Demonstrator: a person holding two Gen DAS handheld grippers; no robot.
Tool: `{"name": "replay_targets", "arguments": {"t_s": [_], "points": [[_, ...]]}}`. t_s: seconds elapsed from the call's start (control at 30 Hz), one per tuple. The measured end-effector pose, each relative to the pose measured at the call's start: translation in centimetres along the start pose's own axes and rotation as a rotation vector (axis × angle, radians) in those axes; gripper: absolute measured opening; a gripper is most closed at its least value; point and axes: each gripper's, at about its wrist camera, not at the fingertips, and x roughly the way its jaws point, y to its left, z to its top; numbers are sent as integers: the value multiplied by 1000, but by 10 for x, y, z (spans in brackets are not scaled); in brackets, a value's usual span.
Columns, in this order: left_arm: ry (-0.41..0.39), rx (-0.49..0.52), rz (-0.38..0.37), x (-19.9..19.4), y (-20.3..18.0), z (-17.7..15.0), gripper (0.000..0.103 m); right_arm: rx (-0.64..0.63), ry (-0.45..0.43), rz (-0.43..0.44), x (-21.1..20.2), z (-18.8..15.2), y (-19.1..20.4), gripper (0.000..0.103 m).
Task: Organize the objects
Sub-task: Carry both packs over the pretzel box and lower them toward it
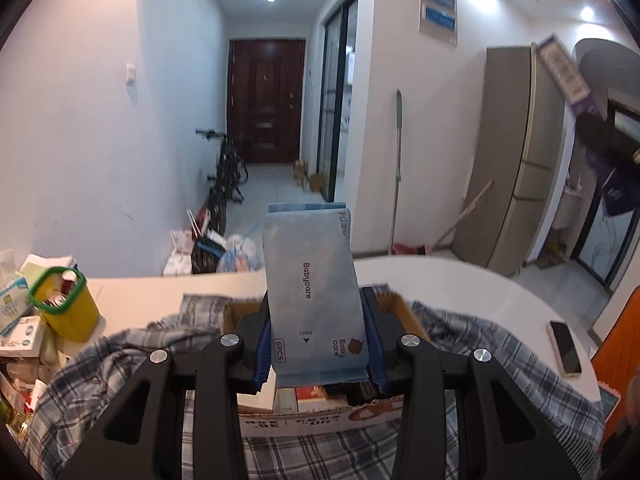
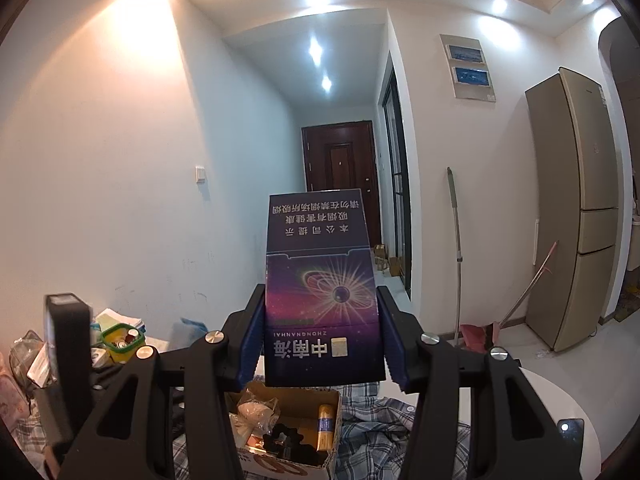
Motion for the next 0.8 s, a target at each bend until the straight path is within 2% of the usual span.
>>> {"name": "replay_targets", "arguments": {"t_s": [0.27,0.4,0.53,0.57,0.63,0.73,0.8], "points": [[194,-21,2,74,19,-31,41,-8,144,13,45,-26,0,50],[229,0,-29,84,14,-37,41,-2,198,0,63,-39,-3,50],[240,24,-23,87,5,-39,42,9,226,-7,69,-47,-7,50],[243,34,-20,89,2,-40,45,7,230,-9,70,-48,-7,50],[243,48,-25,89,-1,-41,84,-1,237,-14,72,-52,-3,50],[143,58,-11,77,-4,-38,87,-13,246,-10,71,-58,1,50],[106,81,11,69,-7,-34,87,-13,244,-9,71,-56,1,50]]}}
